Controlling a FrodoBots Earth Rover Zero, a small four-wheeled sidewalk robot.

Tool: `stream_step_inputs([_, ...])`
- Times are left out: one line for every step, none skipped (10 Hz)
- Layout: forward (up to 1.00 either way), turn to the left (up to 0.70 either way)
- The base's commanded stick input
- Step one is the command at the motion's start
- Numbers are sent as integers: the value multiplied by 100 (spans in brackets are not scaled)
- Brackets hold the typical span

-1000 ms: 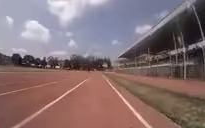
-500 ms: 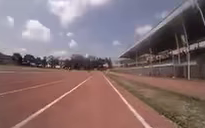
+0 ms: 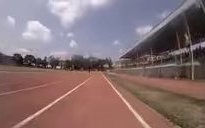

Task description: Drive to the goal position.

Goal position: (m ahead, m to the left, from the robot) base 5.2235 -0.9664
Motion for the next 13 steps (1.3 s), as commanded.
stream_step_inputs([70,0])
stream_step_inputs([70,0])
stream_step_inputs([70,0])
stream_step_inputs([70,0])
stream_step_inputs([70,0])
stream_step_inputs([70,0])
stream_step_inputs([70,0])
stream_step_inputs([70,0])
stream_step_inputs([70,0])
stream_step_inputs([70,0])
stream_step_inputs([70,0])
stream_step_inputs([70,0])
stream_step_inputs([70,0])
